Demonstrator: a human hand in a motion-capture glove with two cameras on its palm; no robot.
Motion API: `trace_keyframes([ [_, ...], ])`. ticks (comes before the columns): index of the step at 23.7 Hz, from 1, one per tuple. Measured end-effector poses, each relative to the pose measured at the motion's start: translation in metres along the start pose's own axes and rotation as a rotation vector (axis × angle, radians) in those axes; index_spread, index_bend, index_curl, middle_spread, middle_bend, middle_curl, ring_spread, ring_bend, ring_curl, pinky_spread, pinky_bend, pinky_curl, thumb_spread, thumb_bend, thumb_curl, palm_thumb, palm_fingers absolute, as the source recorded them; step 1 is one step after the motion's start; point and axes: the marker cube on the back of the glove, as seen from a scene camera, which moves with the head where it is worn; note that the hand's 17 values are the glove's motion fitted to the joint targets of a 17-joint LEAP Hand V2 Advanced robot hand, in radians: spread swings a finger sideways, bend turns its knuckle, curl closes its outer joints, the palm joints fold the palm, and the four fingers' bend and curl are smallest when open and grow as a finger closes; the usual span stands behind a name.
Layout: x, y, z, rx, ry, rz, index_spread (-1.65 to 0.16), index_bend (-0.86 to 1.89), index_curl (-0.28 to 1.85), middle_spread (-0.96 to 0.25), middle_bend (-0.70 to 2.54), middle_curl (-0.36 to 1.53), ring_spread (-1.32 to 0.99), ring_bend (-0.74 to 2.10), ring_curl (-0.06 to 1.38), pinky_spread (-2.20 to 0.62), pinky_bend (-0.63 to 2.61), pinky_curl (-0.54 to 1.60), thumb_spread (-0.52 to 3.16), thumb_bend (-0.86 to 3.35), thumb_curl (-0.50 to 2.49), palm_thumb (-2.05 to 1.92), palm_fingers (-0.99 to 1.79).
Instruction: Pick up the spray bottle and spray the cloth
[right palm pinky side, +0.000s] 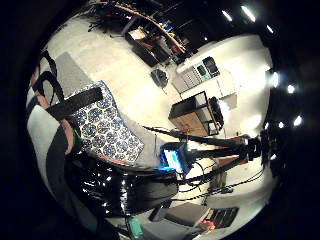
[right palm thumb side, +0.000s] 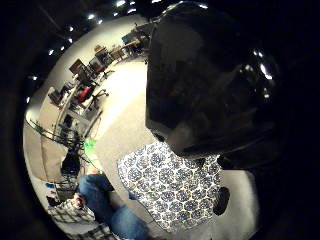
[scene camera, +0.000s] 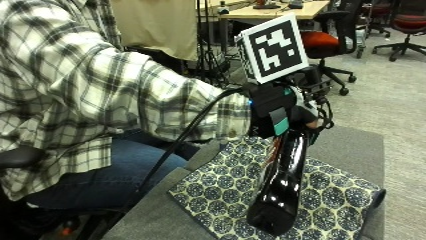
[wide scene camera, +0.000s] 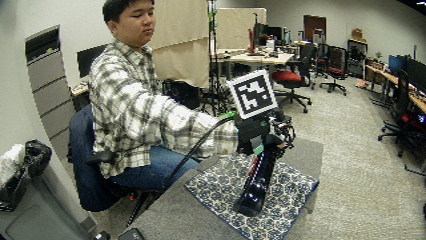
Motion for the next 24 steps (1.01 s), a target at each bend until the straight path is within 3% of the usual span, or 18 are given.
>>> trace_keyframes([
  [14,-0.031,0.015,0.013,-0.11,0.241,-0.253,-0.26,0.18,0.6,-0.1,0.61,0.53,-0.19,0.68,0.47,-0.18,0.54,0.42,0.4,-0.03,0.8,1.06,1.32],
  [24,-0.043,0.017,0.013,-0.11,0.242,-0.272,-0.26,0.18,0.6,-0.1,0.62,0.53,-0.19,0.68,0.47,-0.18,0.54,0.42,0.4,-0.03,0.81,1.06,1.32],
])
